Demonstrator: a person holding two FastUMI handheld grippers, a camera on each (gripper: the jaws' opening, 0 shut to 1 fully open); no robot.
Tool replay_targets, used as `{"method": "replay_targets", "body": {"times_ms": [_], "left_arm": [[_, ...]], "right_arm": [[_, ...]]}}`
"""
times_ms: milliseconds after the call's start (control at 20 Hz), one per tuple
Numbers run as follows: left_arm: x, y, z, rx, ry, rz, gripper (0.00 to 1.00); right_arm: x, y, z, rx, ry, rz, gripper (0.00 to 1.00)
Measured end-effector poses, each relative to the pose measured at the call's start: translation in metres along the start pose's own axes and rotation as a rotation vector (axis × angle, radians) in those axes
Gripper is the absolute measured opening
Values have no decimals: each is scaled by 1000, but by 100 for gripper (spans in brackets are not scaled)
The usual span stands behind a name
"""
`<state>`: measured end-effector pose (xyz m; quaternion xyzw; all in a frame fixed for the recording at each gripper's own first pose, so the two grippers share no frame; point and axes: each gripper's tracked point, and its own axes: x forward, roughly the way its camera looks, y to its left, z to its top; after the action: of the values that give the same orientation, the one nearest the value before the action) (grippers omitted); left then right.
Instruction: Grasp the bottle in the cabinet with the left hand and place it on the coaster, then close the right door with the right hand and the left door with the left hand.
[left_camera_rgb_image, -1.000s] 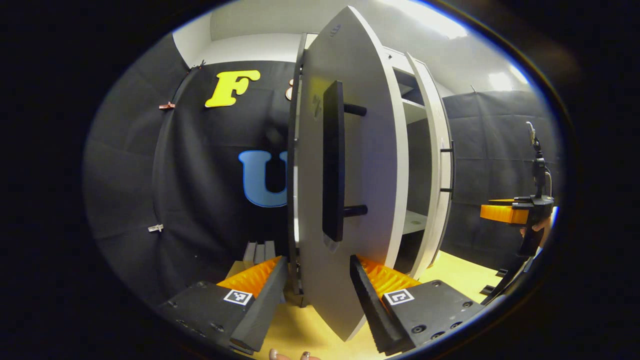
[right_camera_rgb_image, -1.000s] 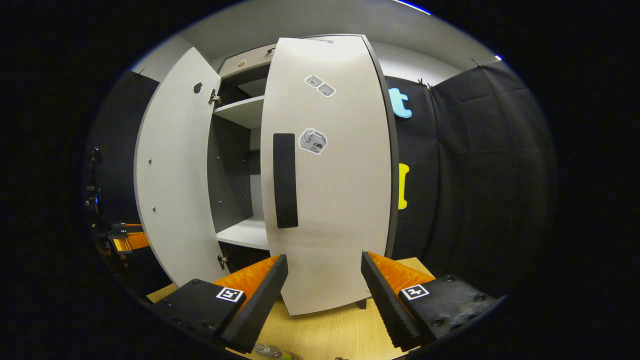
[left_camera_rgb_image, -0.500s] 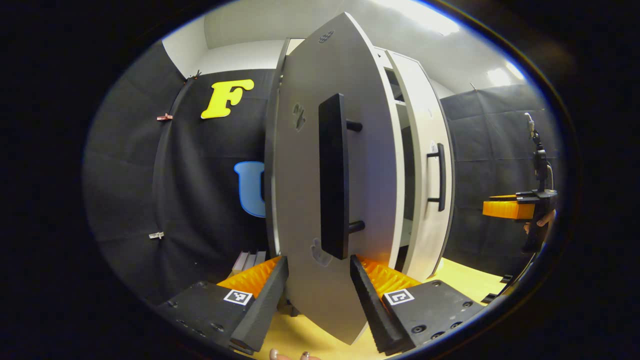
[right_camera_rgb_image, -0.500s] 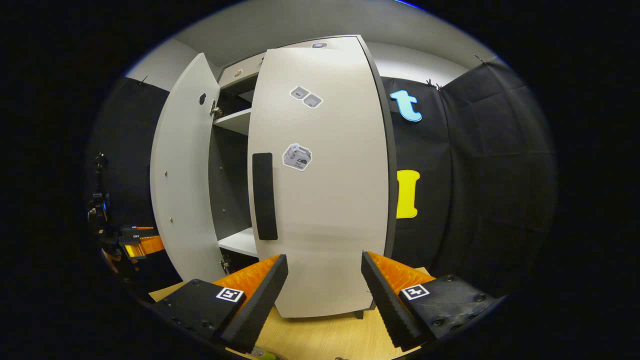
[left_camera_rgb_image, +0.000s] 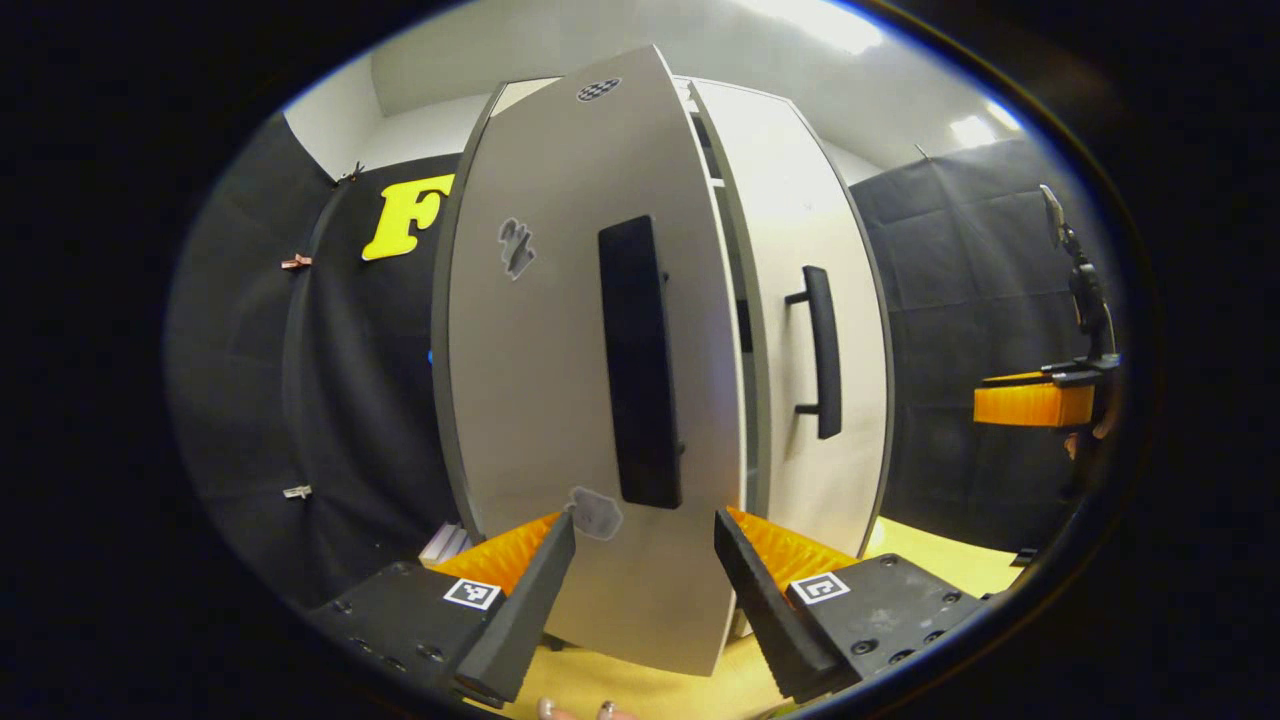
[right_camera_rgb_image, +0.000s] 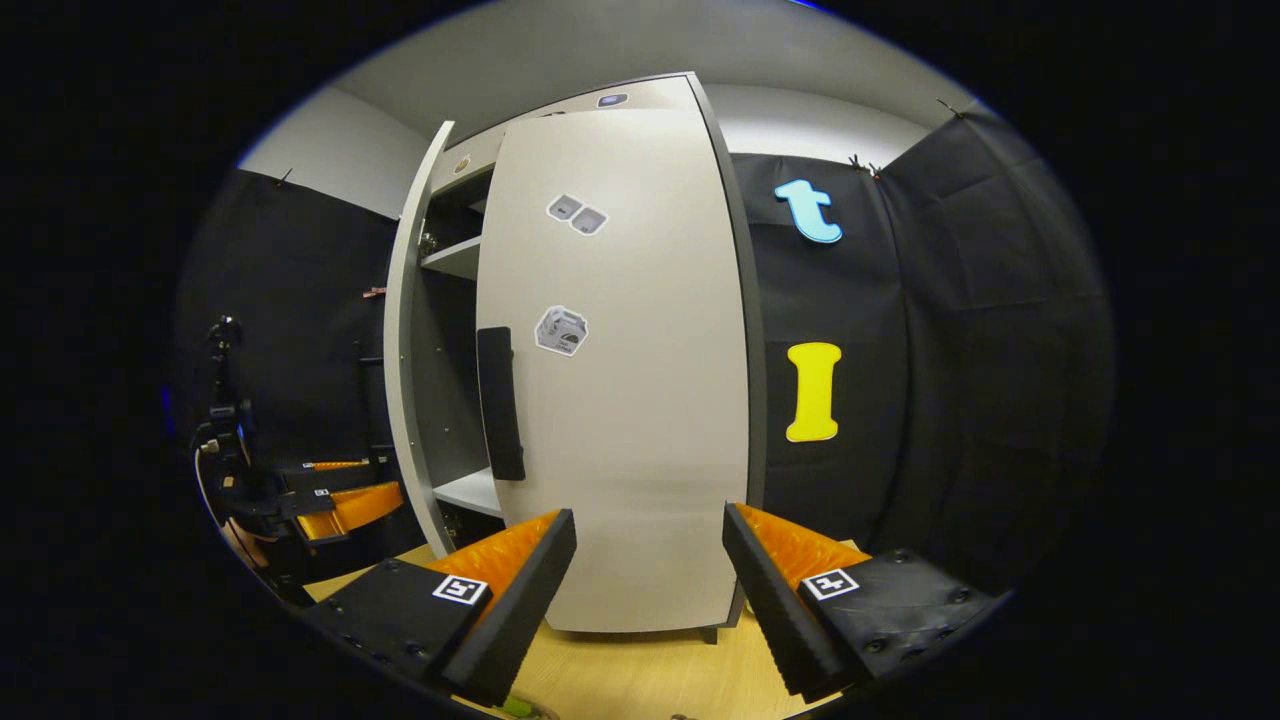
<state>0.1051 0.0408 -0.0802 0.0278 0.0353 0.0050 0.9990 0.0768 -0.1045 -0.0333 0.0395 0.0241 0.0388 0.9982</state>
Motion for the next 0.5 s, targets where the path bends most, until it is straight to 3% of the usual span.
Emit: {"method": "replay_targets", "body": {"times_ms": [50, 500], "left_arm": [[-1, -2, 1, -7, 2, -4, 94], [-15, -2, 1, -38, 15, 25, 90]], "right_arm": [[-1, -3, -1, 2, 3, 0, 98], [-1, -1, -5, 5, 18, 41, 98]]}}
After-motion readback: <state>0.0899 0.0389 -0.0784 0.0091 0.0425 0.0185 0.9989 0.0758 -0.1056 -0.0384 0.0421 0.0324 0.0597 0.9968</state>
